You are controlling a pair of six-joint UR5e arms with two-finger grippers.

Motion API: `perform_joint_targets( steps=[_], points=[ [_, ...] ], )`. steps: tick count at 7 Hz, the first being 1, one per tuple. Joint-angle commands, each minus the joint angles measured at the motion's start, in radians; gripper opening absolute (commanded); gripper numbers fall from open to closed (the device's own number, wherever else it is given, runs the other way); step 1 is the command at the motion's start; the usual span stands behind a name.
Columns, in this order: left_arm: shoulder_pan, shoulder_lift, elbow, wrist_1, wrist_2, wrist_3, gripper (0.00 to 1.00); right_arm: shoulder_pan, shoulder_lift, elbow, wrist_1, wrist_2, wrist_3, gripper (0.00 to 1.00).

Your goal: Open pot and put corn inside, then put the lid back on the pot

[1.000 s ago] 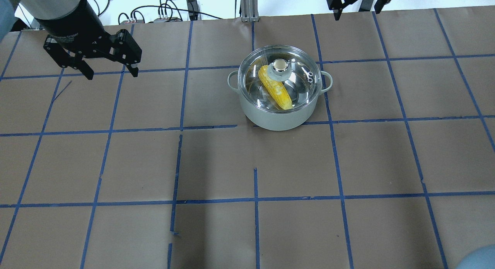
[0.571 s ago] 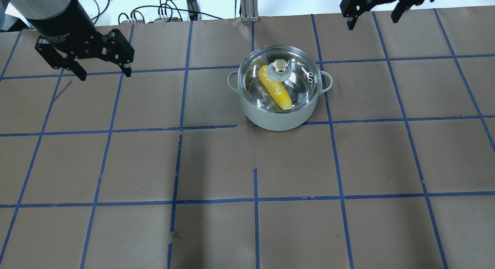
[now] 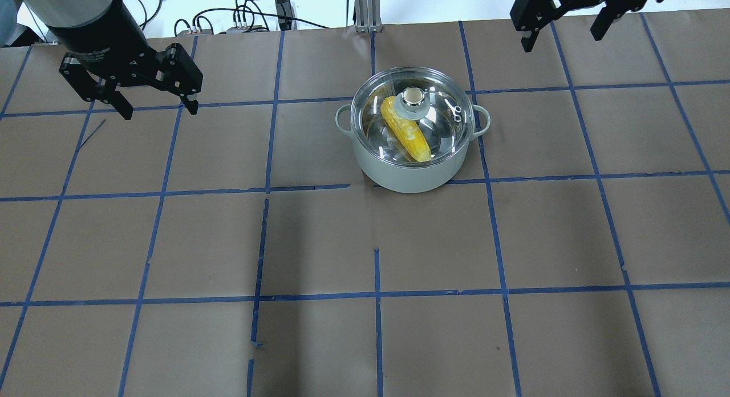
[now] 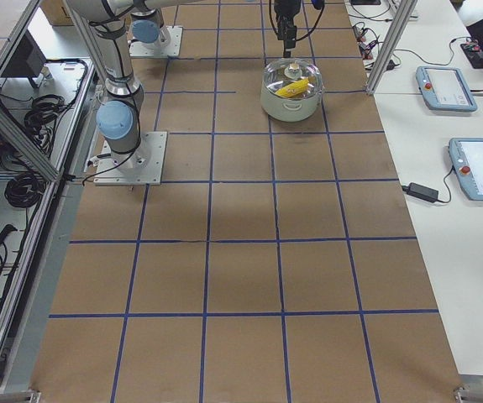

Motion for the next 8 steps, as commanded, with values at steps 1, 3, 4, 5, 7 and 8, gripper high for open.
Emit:
perform_joint_targets(
  steps=[1, 3, 4, 5, 7, 8],
  points=[
    [-0.001, 0.001, -0.001, 0.000, 0.003, -0.001, 1.00, -0.003, -0.007, 0.059, -0.100, 0.008, -0.015, 0.97],
    [-0.001, -0.002, -0.002, 0.001, 0.003, -0.001, 1.00, -0.006, -0.010, 0.086, -0.053, 0.002, -0.020, 0.98],
    [-0.001, -0.005, -0.002, 0.006, 0.003, -0.001, 1.00, -0.006, -0.010, 0.086, -0.040, 0.002, -0.021, 0.98],
    [-0.001, -0.001, -0.008, 0.006, -0.002, -0.002, 1.00, -0.004, -0.013, 0.086, -0.028, -0.002, -0.020, 0.98],
    [-0.001, 0.005, -0.015, 0.007, 0.001, -0.002, 1.00, -0.006, -0.018, 0.084, -0.026, -0.005, -0.020, 0.98],
    [-0.001, 0.008, -0.016, 0.007, 0.006, -0.002, 1.00, -0.001, -0.018, 0.086, -0.026, -0.005, -0.018, 0.98]
  ],
)
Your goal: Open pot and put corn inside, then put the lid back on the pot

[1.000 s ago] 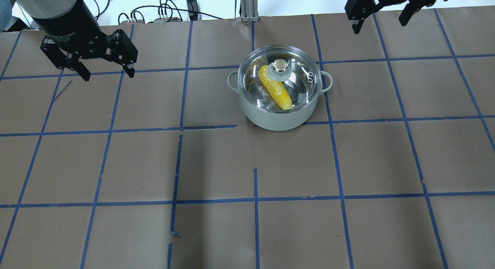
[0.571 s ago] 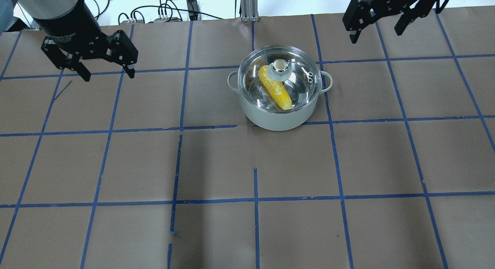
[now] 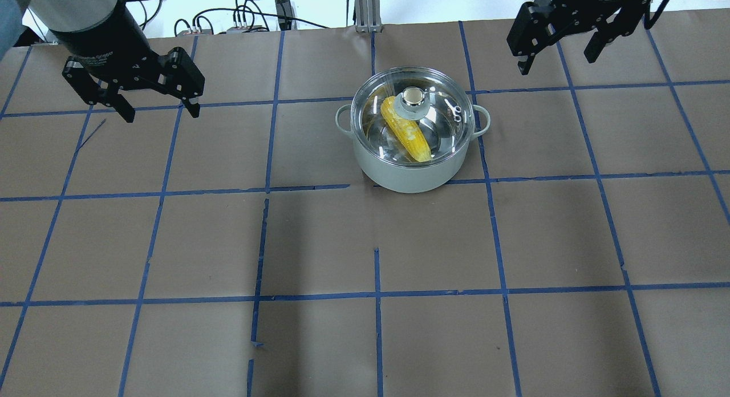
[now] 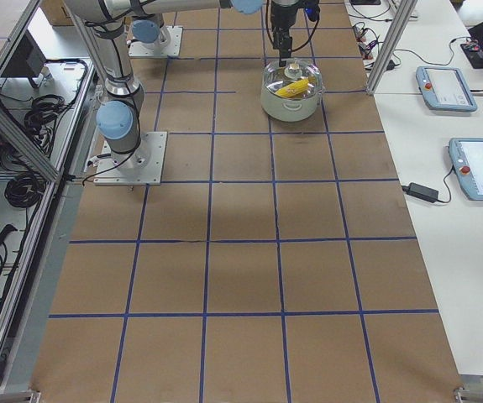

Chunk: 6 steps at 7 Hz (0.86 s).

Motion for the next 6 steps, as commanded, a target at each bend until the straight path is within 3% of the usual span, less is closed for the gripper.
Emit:
perform_joint_targets(
  steps=[1, 6],
  points=[
    [0.000, 0.003, -0.002, 0.001, 0.004, 0.000, 1.00, 0.003, -0.002, 0.001, 0.001, -0.001, 0.001, 0.98],
    [0.000, -0.006, 0.009, 0.010, 0.005, 0.003, 1.00, 0.005, -0.002, 0.001, 0.003, -0.001, 0.001, 0.98]
  ],
)
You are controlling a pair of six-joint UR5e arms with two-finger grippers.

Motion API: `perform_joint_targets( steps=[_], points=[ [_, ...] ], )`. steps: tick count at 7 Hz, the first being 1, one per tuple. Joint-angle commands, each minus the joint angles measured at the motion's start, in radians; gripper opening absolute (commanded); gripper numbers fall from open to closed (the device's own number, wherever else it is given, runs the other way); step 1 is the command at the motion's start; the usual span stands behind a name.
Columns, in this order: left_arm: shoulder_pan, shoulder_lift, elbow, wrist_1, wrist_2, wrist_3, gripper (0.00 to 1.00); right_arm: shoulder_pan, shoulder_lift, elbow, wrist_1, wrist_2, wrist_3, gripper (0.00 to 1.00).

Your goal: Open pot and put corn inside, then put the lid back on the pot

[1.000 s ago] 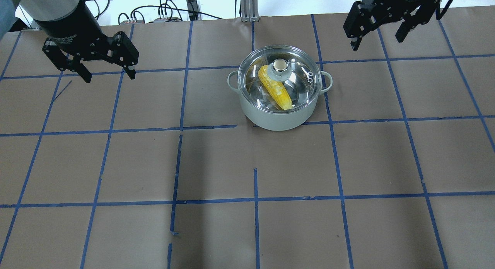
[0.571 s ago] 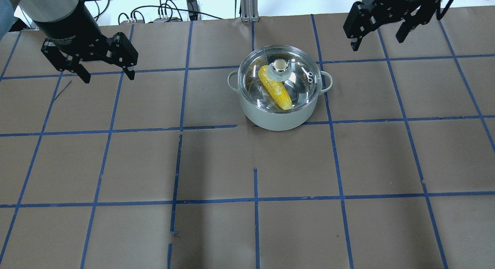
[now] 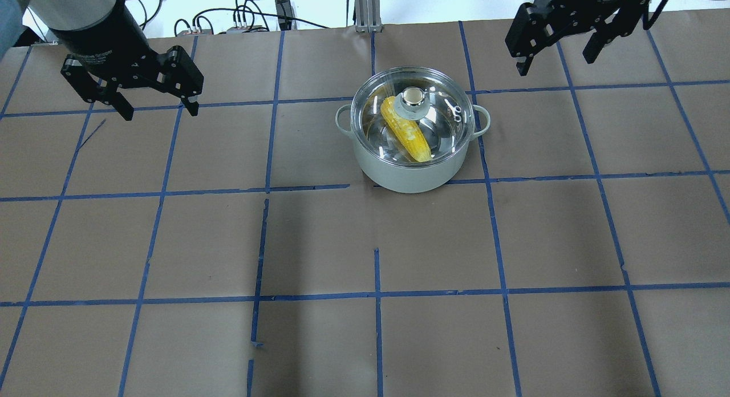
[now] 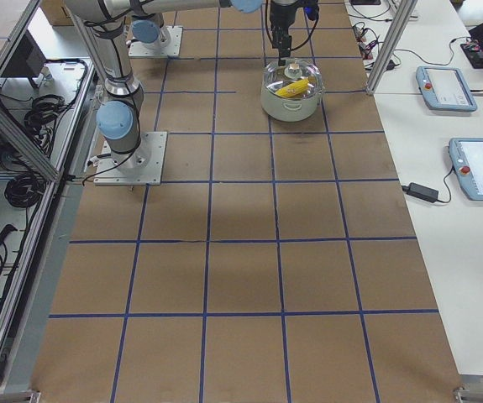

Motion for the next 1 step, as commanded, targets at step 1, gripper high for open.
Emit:
perform_joint_targets(
  steps=[1],
  points=[
    [0.000, 0.005, 0.000, 0.002, 0.000, -0.001, 1.00, 0.000, 0.000, 0.000, 0.000, -0.002, 0.000, 0.98]
  ],
)
